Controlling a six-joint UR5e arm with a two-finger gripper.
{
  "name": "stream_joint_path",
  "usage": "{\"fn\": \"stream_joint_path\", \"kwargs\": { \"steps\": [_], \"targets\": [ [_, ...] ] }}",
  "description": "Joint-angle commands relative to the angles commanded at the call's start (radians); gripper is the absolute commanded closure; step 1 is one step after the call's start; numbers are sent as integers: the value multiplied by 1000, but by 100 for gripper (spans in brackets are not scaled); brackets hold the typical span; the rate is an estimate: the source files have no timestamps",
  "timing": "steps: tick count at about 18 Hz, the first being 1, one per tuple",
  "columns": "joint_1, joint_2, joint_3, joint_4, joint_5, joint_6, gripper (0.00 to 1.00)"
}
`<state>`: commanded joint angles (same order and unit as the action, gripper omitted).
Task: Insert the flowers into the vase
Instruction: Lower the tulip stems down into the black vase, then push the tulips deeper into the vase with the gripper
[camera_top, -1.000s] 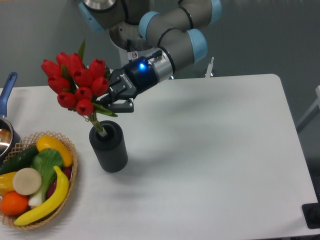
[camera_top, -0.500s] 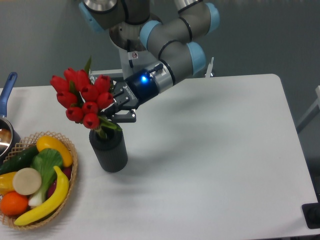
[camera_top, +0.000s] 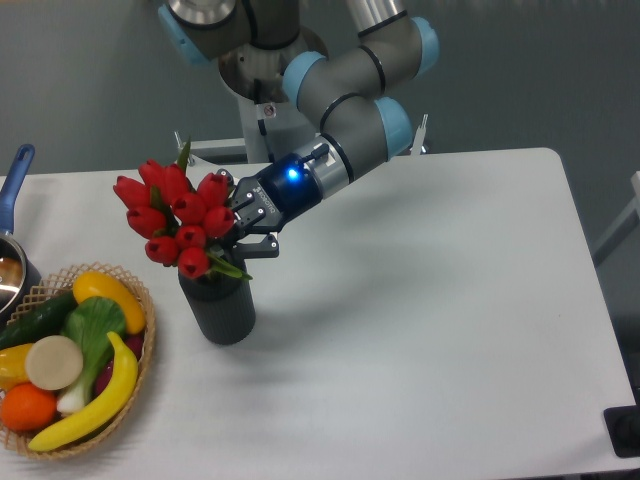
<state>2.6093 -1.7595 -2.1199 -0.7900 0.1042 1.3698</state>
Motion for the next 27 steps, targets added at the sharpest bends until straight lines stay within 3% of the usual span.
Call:
{"fn": "stream_joint_path", "kwargs": {
  "steps": [4,7,8,13,18,22,23,24,27],
  "targets": [
    [14,-9,0,0,3,2,72],
    [20,-9,0,2,3,2,56],
    [20,-9,0,3,3,3,46],
    [23,-8,0,3,8,3,26],
    [22,-2,-9,3,11,3,25],
    [22,11,-15,6,11,5,16],
    [23,11,-17,6,11,5,12],
    [23,12,-17,8,11,5,1],
    [22,28,-17,8,29,3,0]
  ]
}}
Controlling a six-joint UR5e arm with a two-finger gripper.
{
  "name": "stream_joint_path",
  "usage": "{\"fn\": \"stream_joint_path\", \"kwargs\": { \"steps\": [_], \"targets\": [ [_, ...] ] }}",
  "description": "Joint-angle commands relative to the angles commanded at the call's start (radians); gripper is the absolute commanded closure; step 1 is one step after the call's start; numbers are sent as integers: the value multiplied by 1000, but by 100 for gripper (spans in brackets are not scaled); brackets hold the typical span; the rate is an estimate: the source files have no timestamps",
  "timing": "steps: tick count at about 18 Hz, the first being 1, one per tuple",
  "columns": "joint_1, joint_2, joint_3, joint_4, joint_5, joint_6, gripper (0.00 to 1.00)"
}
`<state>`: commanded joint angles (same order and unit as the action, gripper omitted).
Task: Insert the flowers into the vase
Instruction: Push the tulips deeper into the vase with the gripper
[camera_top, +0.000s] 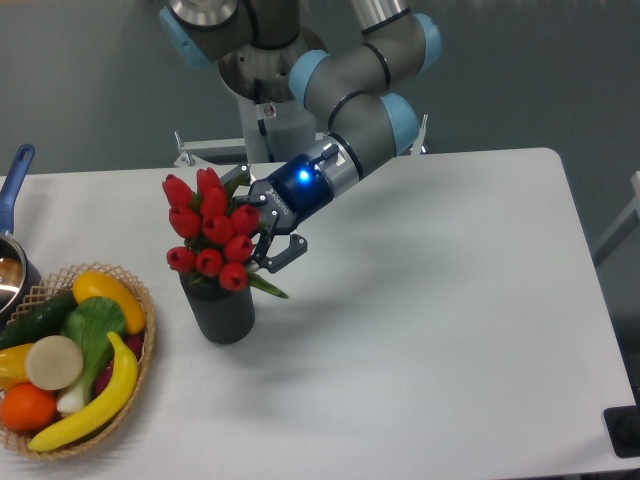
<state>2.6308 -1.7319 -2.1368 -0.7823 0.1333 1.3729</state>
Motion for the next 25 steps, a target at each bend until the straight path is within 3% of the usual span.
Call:
{"fn": "stream_joint_path", "kwargs": {
  "steps": [3,21,25],
  "targets": [
    [0,15,2,0,81,-3,0],
    [-9,32,17,-2,233,0,0],
    [-14,51,17,-2,311,-6,0]
  ]
}}
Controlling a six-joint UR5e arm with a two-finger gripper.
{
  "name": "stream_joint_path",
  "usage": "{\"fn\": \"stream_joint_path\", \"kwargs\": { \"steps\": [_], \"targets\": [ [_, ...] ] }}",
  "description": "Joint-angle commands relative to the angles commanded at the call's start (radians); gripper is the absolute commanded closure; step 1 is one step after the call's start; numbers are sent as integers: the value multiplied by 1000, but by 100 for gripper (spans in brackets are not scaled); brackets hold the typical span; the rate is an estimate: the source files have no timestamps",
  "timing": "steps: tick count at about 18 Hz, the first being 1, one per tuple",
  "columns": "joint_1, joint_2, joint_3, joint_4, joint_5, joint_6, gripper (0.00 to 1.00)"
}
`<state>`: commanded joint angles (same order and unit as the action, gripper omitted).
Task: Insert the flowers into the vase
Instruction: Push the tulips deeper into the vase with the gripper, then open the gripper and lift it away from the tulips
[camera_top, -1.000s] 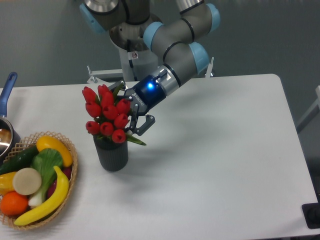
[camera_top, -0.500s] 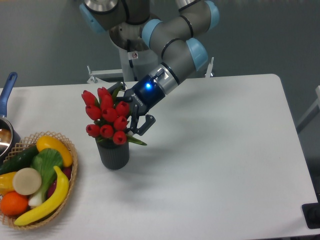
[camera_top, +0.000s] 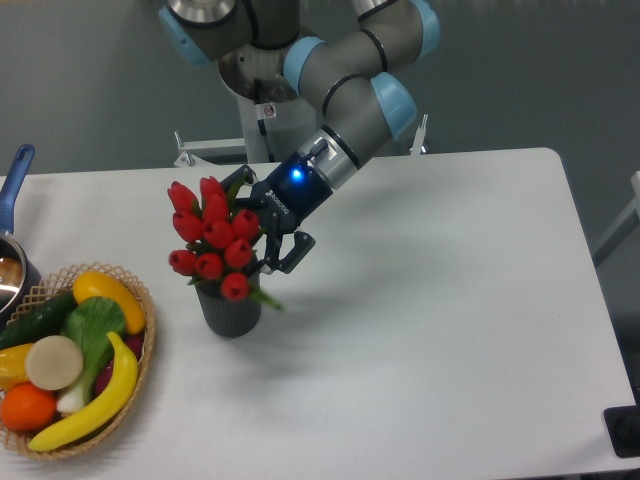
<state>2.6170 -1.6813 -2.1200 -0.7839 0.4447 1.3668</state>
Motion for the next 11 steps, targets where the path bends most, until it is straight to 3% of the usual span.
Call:
{"fn": "stream_joint_path", "kwargs": {
  "steps": [11],
  "targets": [
    [0,103,-21,-6,149,-5,0]
  ]
}}
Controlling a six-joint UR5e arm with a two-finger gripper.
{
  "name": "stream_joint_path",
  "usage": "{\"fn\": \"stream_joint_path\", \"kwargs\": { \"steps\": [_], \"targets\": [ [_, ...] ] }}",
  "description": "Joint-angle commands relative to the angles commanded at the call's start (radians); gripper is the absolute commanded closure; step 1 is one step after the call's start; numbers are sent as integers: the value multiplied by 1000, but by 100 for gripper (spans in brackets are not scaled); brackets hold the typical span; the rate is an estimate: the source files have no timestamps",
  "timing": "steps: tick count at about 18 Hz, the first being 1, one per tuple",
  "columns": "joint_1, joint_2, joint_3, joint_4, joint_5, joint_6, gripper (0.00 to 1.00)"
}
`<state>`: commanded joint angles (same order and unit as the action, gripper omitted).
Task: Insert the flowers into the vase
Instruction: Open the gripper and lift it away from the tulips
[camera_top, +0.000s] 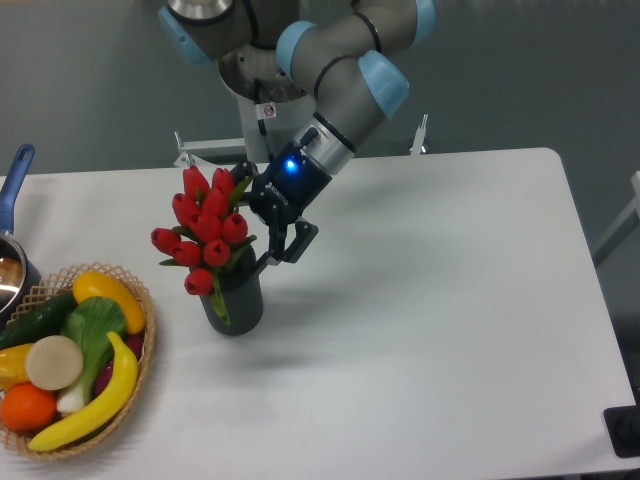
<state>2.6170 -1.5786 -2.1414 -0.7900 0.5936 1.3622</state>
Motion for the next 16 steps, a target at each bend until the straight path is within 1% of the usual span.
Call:
{"fn": "stream_joint_path", "kwargs": {
  "steps": [4,7,10,11,14,16],
  "targets": [
    [3,44,6,-2,99,-2,0],
    [26,69,11,-3,175,-2,0],
    [57,106,17,-2,285,-2,0],
    [67,117,30,-9,326,-2,0],
    [145,121,86,-11,406,-47,0],
    [230,114,139,-14,484,-48,0]
  ]
}}
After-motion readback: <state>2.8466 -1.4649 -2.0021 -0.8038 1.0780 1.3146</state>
